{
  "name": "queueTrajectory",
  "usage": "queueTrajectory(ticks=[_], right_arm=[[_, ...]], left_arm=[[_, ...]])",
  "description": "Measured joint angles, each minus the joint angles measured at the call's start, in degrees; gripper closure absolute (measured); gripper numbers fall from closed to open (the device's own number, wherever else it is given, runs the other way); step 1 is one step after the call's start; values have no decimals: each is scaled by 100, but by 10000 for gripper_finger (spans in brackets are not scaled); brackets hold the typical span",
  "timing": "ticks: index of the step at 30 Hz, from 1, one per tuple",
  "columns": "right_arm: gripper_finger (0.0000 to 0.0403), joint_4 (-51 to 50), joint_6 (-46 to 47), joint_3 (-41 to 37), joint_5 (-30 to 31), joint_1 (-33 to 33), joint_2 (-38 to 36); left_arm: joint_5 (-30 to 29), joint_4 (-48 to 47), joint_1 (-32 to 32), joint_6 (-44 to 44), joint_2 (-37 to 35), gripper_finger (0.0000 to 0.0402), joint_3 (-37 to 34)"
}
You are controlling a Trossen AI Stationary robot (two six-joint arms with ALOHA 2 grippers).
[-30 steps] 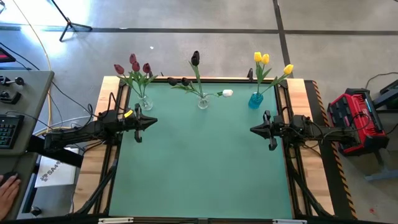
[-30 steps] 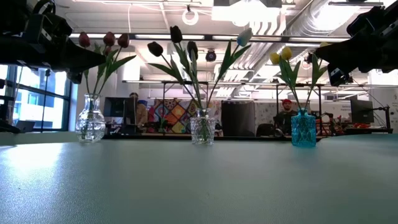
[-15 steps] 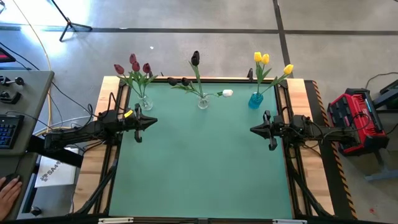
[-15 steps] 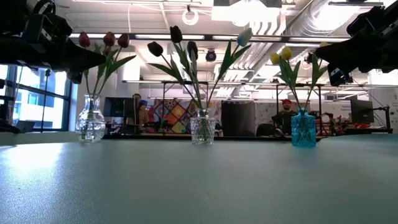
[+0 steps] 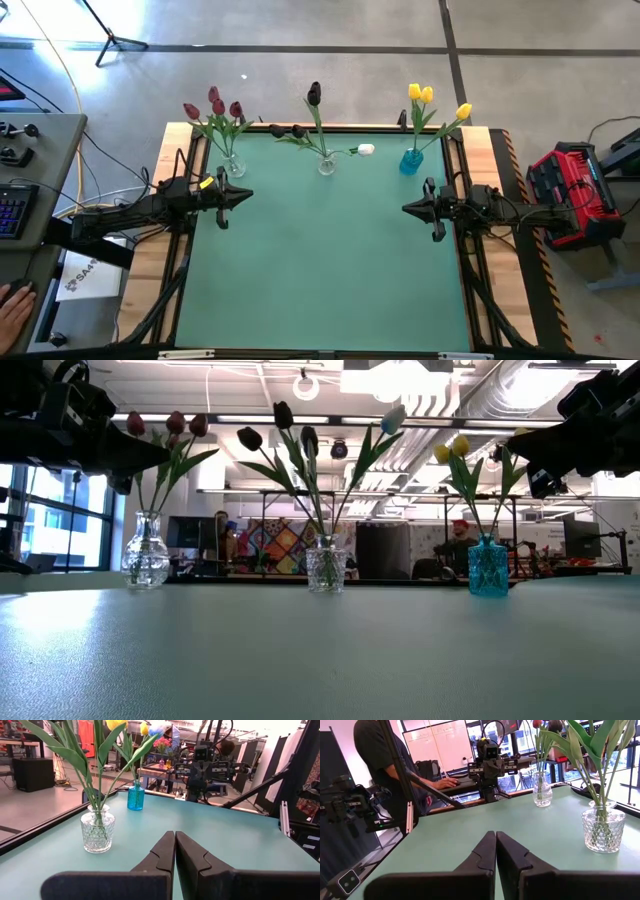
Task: Sort flowers into vase by color
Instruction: Return to Home Position
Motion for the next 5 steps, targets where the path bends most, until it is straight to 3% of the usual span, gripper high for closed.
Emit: queueTrajectory(ticks=[5], right_arm=[[403,0,0,0,-1,0,0]], left_arm=[[0,0,0,0,-1,402,0]])
